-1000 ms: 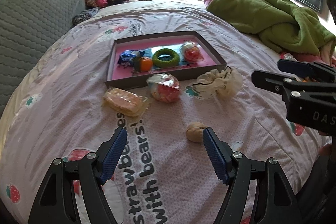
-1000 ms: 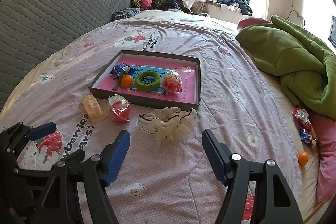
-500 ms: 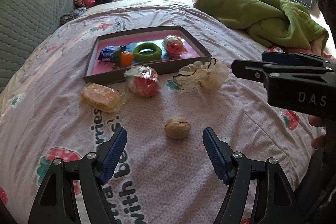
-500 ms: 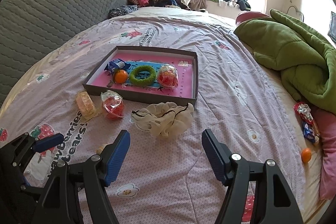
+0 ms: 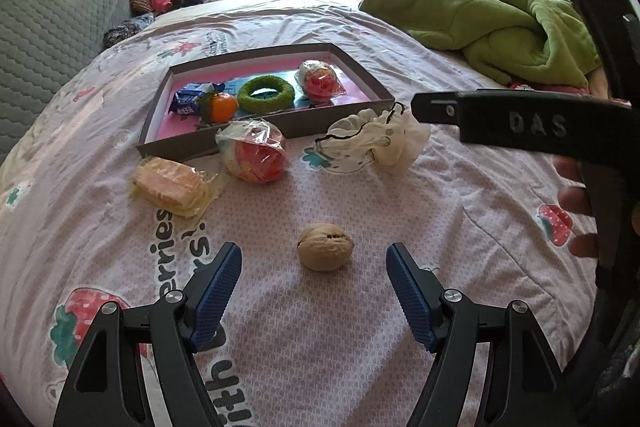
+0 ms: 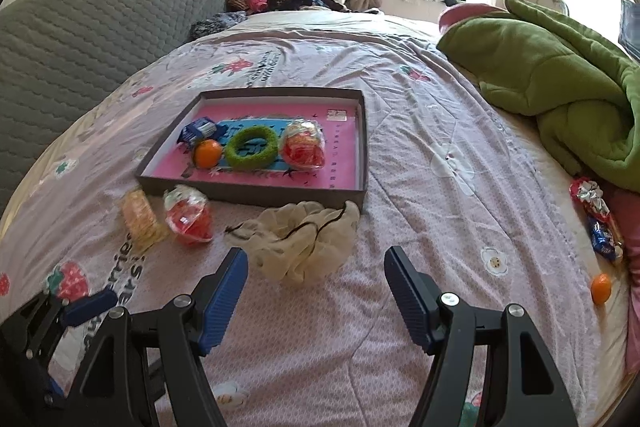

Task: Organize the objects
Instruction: 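Close left tool on the walnut while right tool closes on the white lace scrunchie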

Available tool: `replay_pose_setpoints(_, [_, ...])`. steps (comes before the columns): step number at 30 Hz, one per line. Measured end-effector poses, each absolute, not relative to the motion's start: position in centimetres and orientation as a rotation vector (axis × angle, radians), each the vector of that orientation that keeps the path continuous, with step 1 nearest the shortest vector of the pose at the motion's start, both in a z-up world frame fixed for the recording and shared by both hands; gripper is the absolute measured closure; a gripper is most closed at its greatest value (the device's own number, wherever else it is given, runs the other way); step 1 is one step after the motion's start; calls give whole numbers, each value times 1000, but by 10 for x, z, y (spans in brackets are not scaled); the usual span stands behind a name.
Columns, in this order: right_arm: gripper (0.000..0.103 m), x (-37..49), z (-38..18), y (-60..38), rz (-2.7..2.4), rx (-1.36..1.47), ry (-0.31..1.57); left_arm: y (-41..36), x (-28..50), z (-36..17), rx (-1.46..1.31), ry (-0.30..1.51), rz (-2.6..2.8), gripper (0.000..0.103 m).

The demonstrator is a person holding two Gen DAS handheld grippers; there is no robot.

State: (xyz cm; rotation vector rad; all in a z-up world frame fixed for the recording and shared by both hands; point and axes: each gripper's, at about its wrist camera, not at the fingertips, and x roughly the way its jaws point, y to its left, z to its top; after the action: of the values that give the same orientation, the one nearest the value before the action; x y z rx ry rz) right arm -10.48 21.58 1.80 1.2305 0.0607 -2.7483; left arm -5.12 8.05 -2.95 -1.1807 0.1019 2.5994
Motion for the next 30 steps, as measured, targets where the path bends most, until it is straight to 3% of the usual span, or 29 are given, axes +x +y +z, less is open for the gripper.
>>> replay_pose_setpoints(17, [33, -156, -10, 226, -2776, 1347, -55, 84, -65, -44, -1185, 93, 2599, 27])
replay_pose_setpoints(30, [33, -176, -50, 215, -2678, 1419, 24, 90, -75, -56, -1198, 93, 2616, 27])
